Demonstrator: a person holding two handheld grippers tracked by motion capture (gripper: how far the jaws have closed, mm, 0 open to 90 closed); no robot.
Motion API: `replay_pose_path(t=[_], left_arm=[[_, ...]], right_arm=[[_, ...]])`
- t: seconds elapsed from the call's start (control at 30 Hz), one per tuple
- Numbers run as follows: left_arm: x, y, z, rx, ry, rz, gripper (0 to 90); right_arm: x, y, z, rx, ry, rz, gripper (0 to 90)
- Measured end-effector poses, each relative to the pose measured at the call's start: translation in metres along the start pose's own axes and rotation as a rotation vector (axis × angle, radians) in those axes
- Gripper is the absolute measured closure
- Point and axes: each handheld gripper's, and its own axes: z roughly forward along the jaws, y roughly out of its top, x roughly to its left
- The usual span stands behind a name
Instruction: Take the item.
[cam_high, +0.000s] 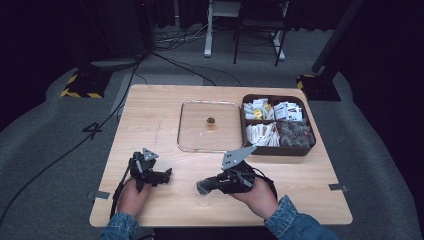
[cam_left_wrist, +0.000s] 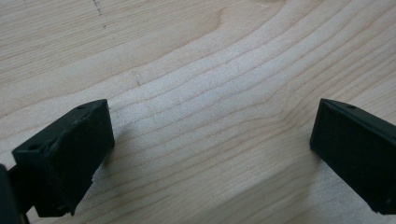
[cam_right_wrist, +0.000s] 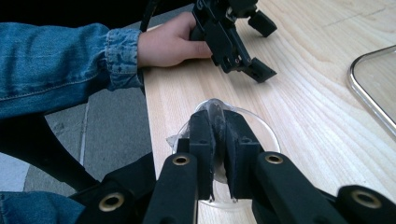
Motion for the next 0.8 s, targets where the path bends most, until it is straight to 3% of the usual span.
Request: replay_pose_path(t=[0.4,0.5,0.8], left_arm=[[0.000,0.000,0.000,0.001,-0.002,0.002,0.0],[0.000,0.000,0.000,0.001,-0.001,0.001,0.0],[0.000,0.000,0.000,0.003,-0.001,0.004,0.0]], right_arm=[[-0.002,-0.006,0.013,0.052,0.004,0.008,82.0],[-0.003,-0.005,0.015,0.044,-0.005,0.018,65.0],[-0.003,-0.005,0.015,0.005,-0.011,0.024,48.0]])
